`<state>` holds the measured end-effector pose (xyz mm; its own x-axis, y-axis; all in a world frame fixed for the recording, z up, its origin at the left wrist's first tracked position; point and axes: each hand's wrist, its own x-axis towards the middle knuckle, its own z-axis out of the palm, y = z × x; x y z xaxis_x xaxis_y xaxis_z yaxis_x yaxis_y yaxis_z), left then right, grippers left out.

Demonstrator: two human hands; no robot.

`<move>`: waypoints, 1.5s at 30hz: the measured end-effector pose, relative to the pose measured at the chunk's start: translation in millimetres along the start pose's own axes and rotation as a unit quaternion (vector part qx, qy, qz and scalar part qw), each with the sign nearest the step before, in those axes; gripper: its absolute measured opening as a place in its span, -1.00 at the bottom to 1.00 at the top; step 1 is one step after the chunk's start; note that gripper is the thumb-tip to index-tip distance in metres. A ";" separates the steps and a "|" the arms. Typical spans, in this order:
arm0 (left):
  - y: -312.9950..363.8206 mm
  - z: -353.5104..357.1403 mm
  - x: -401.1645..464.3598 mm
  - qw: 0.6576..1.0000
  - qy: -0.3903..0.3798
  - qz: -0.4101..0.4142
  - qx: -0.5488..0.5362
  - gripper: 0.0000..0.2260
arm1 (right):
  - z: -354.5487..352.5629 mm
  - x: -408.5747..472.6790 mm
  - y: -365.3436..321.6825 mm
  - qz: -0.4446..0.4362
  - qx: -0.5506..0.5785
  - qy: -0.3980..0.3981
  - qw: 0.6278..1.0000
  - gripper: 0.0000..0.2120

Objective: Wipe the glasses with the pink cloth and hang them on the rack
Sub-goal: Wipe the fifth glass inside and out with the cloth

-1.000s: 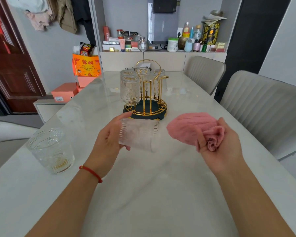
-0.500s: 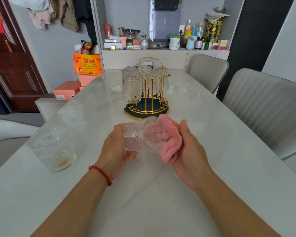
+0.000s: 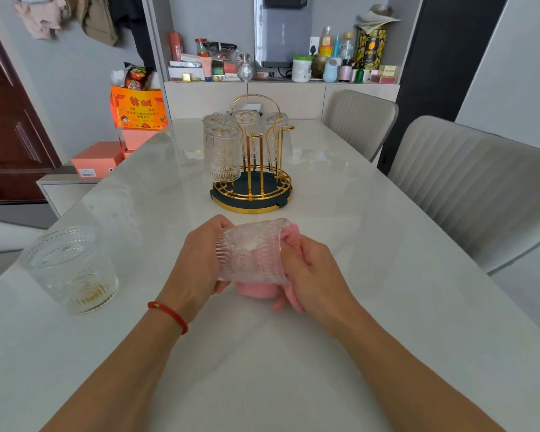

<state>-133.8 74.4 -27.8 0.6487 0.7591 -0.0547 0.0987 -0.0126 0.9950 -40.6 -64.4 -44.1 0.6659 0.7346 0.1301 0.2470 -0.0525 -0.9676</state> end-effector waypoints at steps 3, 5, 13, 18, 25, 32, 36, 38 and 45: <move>0.2 -1.4 0.9 0.999 -0.013 -0.041 -0.001 -0.74 | -4.7 4.8 4.4 -0.047 -0.079 0.044 0.995 -0.74; -4.2 -5.1 0.3 0.995 -0.045 -0.087 -0.007 -0.71 | -10.7 7.7 6.3 -0.086 -0.147 0.070 0.983 -0.69; -11.2 2.2 -3.4 0.991 -0.070 -0.084 -0.073 -0.48 | -5.3 6.5 7.1 0.005 -0.047 0.076 0.996 -0.58; -6.6 -7.5 -2.8 0.993 -0.053 -0.084 -0.070 -0.64 | -13.0 6.6 8.8 -0.073 -0.124 0.013 0.990 -0.74; -8.6 -11.5 -1.0 0.977 -0.158 -0.142 -0.030 -0.56 | -14.1 14.5 17.8 -0.104 -0.206 0.083 0.969 -0.69; -11.5 -9.3 2.5 0.989 -0.072 -0.121 -0.049 -0.52 | -8.7 10.0 -1.5 0.159 0.097 -0.019 0.982 -0.52; -11.2 -13.0 2.7 0.990 -0.090 -0.109 -0.027 -0.55 | -14.5 7.9 2.5 0.044 0.037 -0.056 0.997 -0.59; -9.9 -13.6 1.4 0.990 -0.103 -0.100 -0.004 -0.56 | -14.0 6.8 6.2 0.005 0.009 -0.022 1.000 -0.68; -1.7 -32.0 1.7 0.969 -0.191 -0.146 0.053 -0.61 | -15.2 4.3 9.4 -0.177 -0.325 0.070 0.926 -0.77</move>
<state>-157.0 96.5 -26.9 0.8112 0.4440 -0.3806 0.3851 0.0844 0.9190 -24.7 -72.1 -49.3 0.5350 0.6912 0.4858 0.8091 -0.2536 -0.5302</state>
